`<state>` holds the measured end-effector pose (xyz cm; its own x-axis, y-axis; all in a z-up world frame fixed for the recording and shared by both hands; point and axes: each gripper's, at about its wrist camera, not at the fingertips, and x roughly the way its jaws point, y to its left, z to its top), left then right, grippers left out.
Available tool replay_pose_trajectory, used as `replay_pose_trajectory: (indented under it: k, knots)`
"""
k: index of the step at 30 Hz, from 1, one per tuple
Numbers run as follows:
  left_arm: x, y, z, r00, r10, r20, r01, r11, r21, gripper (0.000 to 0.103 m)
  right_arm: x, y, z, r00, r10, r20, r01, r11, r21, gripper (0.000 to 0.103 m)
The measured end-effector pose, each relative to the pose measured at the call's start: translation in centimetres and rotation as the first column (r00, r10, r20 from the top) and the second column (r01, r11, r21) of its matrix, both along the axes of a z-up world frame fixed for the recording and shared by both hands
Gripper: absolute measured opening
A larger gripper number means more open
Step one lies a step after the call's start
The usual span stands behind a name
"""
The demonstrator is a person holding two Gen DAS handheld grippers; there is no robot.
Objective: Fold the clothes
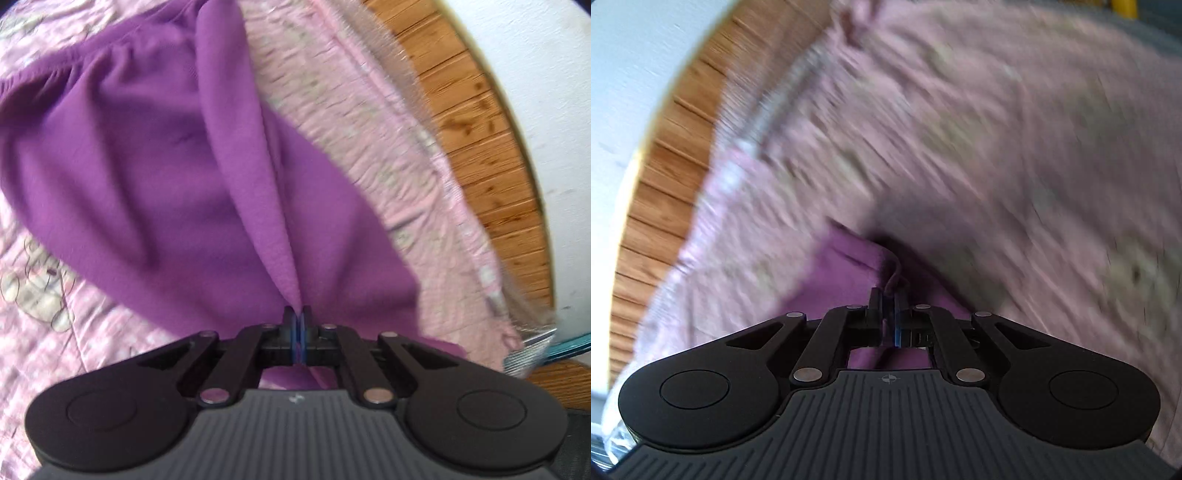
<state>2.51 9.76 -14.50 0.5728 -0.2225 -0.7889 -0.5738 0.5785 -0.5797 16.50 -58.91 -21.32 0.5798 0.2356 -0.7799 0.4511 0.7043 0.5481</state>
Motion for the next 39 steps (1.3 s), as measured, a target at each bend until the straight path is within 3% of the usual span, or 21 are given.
replay_pose_trajectory:
  k: [3,7,9,14,18,21,22,23,25,28,29,31,33,34,37,38,39]
  knots:
    - [1.2,-0.4,0.5,0.999,0.004,0.032,-0.005,1.000,0.004,0.002,0.1,0.3,0.1,1.000,-0.010,0.005,0.010,1.000,0.006,0.003]
    - [2.2,-0.3,4.0,0.989,-0.024,0.149,0.018,0.999,0.041,0.002,0.3,0.1,4.6,0.988,0.013,0.152,-0.010,1.000,-0.017,0.003]
    - [2.3,-0.5,3.5,0.991,-0.039,0.128,0.033,0.998,0.045,0.002,-0.6,-0.2,5.0,0.989,0.006,0.149,0.002,0.999,-0.054,0.003]
    - [1.8,-0.8,0.5,0.998,-0.036,0.042,0.034,0.998,0.048,0.002,-2.0,-0.3,-0.7,1.000,-0.018,-0.005,0.018,1.000,-0.013,0.003]
    - [1.4,-1.0,-1.3,1.000,-0.022,0.004,0.022,0.998,0.051,0.004,-2.6,-0.2,-0.2,0.998,-0.043,0.045,0.045,0.998,-0.039,0.004]
    - [0.6,-0.9,-1.4,1.000,-0.011,-0.017,0.012,0.998,0.058,0.019,-1.8,0.4,0.1,1.000,0.015,0.001,-0.015,0.984,-0.179,0.013]
    - [0.2,-0.8,-1.1,1.000,-0.011,-0.015,0.012,0.998,0.063,0.022,-1.5,0.5,0.0,0.999,0.035,-0.027,-0.040,0.971,-0.236,0.021]
    - [-0.2,-0.6,-0.7,1.000,-0.011,-0.013,0.012,0.998,0.069,0.027,-1.7,0.9,0.9,0.999,0.025,-0.026,-0.032,0.949,-0.314,0.040]
    - [-1.2,-0.1,0.4,1.000,-0.017,0.011,0.017,0.997,0.074,0.031,-2.0,1.6,2.9,1.000,0.008,-0.020,-0.016,0.887,-0.461,0.033]
    - [-3.0,2.0,2.2,0.996,-0.006,0.088,-0.002,0.996,0.086,0.038,-2.5,4.9,6.2,0.987,0.121,0.103,-0.053,0.862,-0.503,0.034]
    - [-3.2,3.2,2.3,0.995,0.004,0.103,-0.014,0.996,0.090,0.039,-2.1,6.3,6.0,0.979,0.179,0.102,-0.109,0.868,-0.485,0.034]
    - [-3.5,6.0,1.8,0.993,0.039,0.111,-0.050,0.994,0.101,0.038,-1.2,9.0,5.5,0.951,0.293,0.102,-0.219,0.867,-0.448,0.033]
    - [-3.6,9.2,0.9,0.991,0.084,0.100,-0.096,0.989,0.114,0.036,0.2,10.6,2.9,0.948,0.319,0.015,-0.283,0.859,-0.426,0.032]
    - [-4.2,10.9,0.3,0.991,0.109,0.078,-0.118,0.986,0.121,0.035,0.5,10.6,1.8,0.953,0.301,-0.017,-0.280,0.861,-0.424,0.032]
    - [-5.9,16.3,-1.5,0.983,0.183,0.012,-0.183,0.973,0.144,0.034,1.0,10.3,1.2,0.974,0.210,-0.082,-0.224,0.853,-0.472,0.008]
    - [-6.4,18.1,-2.0,0.978,0.208,-0.010,-0.204,0.967,0.152,0.031,1.1,10.3,1.6,0.980,0.158,-0.124,-0.199,0.843,-0.500,0.009]
    - [-7.0,19.8,-2.6,0.973,0.228,-0.026,-0.222,0.963,0.154,0.001,1.2,10.3,2.0,0.981,0.104,-0.164,-0.177,0.830,-0.529,0.018]
